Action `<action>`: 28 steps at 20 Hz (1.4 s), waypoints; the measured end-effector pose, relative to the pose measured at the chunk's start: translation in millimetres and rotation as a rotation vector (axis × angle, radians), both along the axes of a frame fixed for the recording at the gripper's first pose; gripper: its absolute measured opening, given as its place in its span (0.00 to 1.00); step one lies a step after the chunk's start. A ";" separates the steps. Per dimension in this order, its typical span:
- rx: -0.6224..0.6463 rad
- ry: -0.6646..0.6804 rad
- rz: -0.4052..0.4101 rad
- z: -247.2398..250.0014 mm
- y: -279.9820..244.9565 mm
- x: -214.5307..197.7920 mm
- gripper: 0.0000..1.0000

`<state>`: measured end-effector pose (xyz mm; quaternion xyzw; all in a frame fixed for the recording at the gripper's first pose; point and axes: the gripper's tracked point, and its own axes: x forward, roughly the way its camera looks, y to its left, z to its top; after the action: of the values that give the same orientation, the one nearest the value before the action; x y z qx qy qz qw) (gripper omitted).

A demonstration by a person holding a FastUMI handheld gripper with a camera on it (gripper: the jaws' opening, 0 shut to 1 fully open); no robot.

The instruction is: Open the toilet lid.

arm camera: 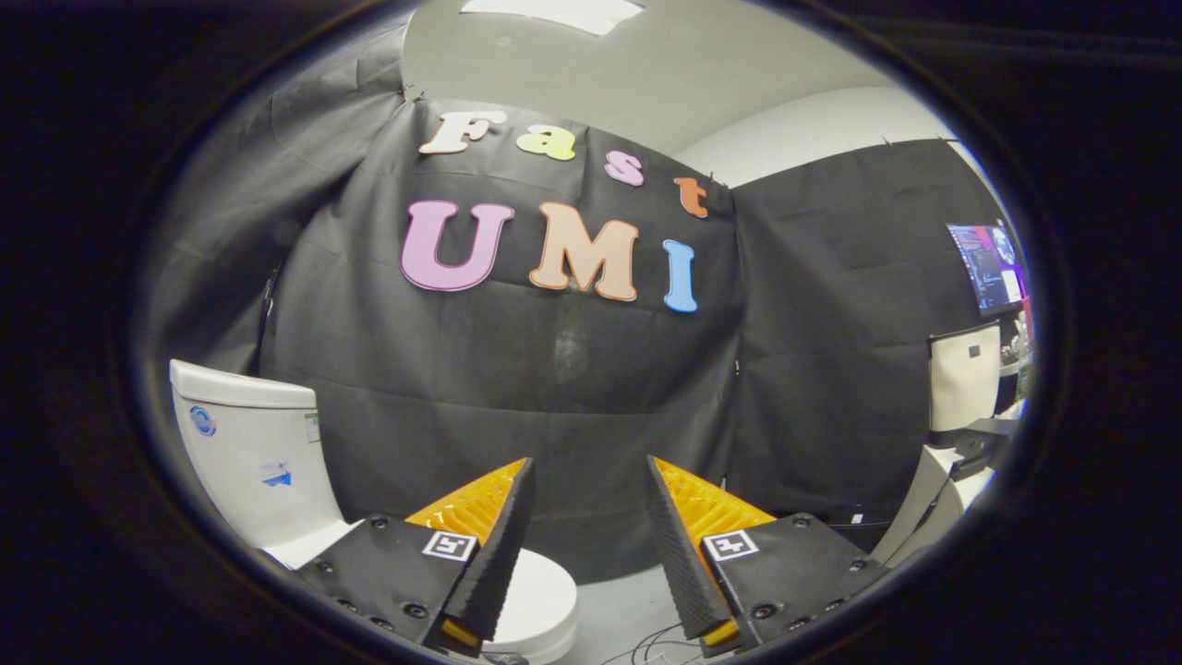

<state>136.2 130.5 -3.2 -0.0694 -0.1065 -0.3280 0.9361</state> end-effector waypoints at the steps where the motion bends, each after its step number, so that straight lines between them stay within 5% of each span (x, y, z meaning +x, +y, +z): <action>1: 0.000 -0.005 0.000 1.2 -0.2 -0.3 0.73; 28: 0.056 -0.067 0.015 -0.8 0.9 -2.1 0.74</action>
<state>134.2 131.4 -4.1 -0.0314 -0.1293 -0.3260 0.9360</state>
